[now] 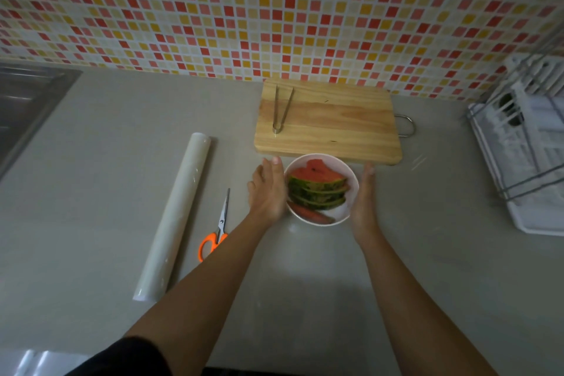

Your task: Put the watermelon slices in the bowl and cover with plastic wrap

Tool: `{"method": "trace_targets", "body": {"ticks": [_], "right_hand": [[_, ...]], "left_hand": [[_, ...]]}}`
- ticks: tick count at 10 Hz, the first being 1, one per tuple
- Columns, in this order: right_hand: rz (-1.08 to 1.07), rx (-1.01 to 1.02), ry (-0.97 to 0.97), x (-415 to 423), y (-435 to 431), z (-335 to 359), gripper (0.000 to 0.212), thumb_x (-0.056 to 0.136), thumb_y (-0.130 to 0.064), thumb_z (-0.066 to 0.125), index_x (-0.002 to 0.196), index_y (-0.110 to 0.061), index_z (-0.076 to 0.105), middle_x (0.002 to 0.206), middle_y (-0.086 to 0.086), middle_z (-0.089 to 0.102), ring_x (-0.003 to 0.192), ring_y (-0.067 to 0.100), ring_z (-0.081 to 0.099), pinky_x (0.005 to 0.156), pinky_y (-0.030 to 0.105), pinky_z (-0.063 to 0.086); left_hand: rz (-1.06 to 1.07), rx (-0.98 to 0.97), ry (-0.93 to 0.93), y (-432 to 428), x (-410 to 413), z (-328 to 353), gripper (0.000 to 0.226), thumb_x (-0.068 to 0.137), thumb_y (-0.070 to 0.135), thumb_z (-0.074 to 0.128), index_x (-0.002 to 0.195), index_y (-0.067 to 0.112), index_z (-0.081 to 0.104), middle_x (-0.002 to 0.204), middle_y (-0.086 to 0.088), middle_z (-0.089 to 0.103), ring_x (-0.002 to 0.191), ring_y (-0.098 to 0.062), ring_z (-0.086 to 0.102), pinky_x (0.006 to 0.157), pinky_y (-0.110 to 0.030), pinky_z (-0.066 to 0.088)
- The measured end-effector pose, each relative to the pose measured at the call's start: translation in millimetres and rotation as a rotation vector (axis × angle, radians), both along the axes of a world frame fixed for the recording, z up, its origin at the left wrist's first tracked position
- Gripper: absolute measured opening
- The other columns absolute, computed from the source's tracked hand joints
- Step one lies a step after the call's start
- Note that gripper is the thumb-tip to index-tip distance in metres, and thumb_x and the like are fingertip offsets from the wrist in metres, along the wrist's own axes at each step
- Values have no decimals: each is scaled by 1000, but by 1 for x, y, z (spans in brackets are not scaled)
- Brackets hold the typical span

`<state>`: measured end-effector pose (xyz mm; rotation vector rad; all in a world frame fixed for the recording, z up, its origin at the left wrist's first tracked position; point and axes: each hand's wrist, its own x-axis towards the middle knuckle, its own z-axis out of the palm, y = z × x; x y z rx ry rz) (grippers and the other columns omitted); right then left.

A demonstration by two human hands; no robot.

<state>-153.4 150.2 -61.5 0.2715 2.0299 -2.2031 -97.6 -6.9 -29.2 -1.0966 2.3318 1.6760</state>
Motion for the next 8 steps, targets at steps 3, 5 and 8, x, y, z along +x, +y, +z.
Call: {"method": "trace_targets", "body": {"ticks": [3,5,8], "right_hand": [[-45,404,223,-14,16,84,48,99,-31,29,142,-11,31,150,8,32,137,20,30,113,35,23],[233,850,318,-22,8,182,55,98,-43,21,146,-15,18,156,4,16,143,20,14,115,36,12],[240,1306,574,24,22,324,58,98,-38,17,146,-5,8,157,12,6,144,25,10,117,38,13]], "left_hand": [[-314,-225,345,-2,-21,76,55,102,41,21,149,13,27,150,-7,38,140,-28,32,108,-32,27],[-616,-567,395,-2,-41,161,57,103,35,27,150,4,19,157,-15,23,144,-29,25,114,-36,21],[-624,-1062,314,20,1,294,61,101,40,21,151,7,10,161,-12,10,145,-31,19,118,-45,19]]}}
